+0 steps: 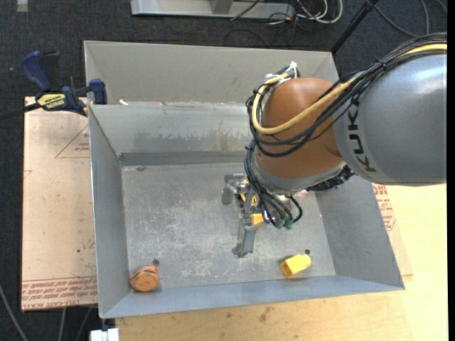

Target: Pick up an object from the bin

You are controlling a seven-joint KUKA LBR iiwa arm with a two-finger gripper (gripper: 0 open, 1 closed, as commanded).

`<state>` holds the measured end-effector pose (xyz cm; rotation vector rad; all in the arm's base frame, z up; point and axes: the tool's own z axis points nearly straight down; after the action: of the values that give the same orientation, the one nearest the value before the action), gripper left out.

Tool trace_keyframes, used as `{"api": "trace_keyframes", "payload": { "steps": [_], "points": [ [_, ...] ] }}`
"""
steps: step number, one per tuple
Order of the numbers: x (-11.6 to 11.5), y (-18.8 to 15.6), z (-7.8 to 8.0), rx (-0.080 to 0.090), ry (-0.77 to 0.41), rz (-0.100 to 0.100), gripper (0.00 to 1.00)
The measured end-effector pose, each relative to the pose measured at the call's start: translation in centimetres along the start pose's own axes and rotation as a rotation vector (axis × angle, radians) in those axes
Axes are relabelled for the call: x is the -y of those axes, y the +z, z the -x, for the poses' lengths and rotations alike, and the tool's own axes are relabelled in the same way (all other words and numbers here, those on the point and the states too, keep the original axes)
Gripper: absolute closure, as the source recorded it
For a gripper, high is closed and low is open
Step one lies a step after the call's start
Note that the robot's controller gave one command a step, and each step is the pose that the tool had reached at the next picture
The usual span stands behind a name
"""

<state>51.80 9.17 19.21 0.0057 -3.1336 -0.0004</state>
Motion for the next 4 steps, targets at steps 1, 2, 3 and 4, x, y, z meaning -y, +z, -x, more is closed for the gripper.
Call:
{"api": "trace_keyframes", "payload": {
  "steps": [1,2,3,4],
  "points": [
    [0.1,-0.5,0.2,0.008,0.003,0.001,0.00],
    [4.9,6.6,4.2,0.015,0.030,0.002,0.00],
    [6.8,8.8,4.0,0.004,-0.065,0.000,0.00],
    [9.1,8.3,7.0,0.012,-0.362,-0.001,0.00]
  ]
}}
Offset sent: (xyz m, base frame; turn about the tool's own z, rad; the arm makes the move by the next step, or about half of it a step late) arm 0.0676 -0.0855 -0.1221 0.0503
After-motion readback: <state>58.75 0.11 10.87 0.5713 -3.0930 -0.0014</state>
